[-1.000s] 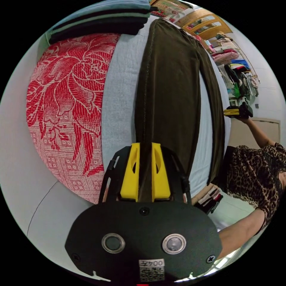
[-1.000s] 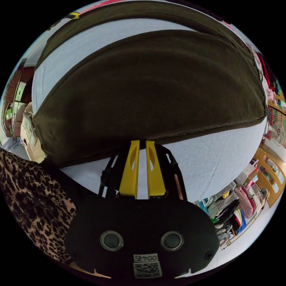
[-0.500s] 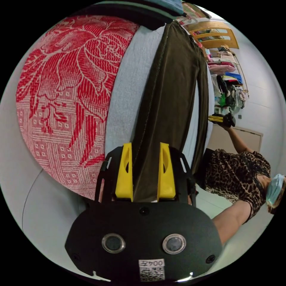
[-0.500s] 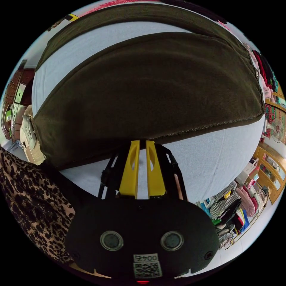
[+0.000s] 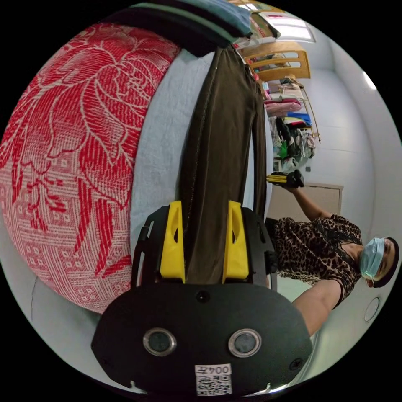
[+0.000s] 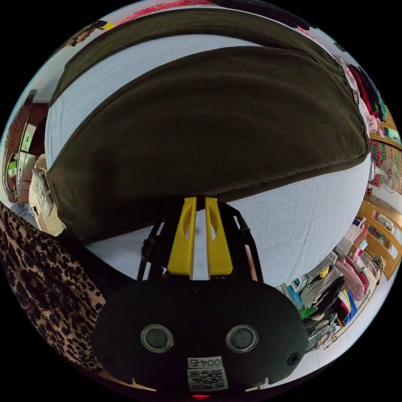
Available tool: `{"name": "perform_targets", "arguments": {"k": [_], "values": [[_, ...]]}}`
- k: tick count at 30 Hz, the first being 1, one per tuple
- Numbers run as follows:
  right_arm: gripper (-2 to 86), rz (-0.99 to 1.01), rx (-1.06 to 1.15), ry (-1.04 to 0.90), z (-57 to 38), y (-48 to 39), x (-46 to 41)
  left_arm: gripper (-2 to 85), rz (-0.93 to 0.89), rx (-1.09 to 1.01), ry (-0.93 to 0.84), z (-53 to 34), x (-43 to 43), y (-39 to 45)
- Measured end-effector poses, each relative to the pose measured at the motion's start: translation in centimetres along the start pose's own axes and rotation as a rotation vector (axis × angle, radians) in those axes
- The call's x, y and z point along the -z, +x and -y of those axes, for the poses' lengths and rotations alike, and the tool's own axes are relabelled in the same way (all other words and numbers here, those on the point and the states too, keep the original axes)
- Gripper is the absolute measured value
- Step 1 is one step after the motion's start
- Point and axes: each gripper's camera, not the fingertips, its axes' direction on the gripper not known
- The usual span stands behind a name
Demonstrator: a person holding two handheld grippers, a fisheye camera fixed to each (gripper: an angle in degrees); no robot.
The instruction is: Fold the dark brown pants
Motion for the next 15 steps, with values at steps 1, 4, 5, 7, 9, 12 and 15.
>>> {"name": "perform_targets", "arguments": {"k": [1, 4, 5, 7, 9, 12, 15], "values": [[5.0, 0.004, -0.009, 0.0, -0.1, 0.2, 0.1, 13.8, 0.013, -0.001, -0.01, -0.1, -0.3, 0.1], [5.0, 0.038, -0.056, -0.005, -0.2, 0.9, 0.4, 12.3, 0.031, 0.005, -0.023, -1.4, -1.1, 0.2], [5.0, 0.046, -0.064, -0.006, -0.3, 1.1, 0.5, 11.2, 0.039, 0.011, -0.03, -2.1, -1.6, 0.1], [5.0, 0.062, -0.072, -0.018, -0.3, 1.5, 0.7, 8.0, 0.061, 0.016, -0.019, -3.3, -2.2, 0.4], [5.0, 0.058, -0.064, -0.024, -0.3, 1.7, 0.9, 5.6, 0.108, 0.022, 0.014, -4.4, -2.8, 0.9], [5.0, 0.035, -0.077, -0.015, -0.7, 1.5, 1.2, 4.1, 0.225, 0.017, 0.074, -6.1, -4.4, 2.8], [5.0, -0.019, -0.062, 0.02, -1.3, 1.0, 1.5, 3.5, 0.325, 0.021, 0.159, -8.4, -6.3, 5.7]]}}
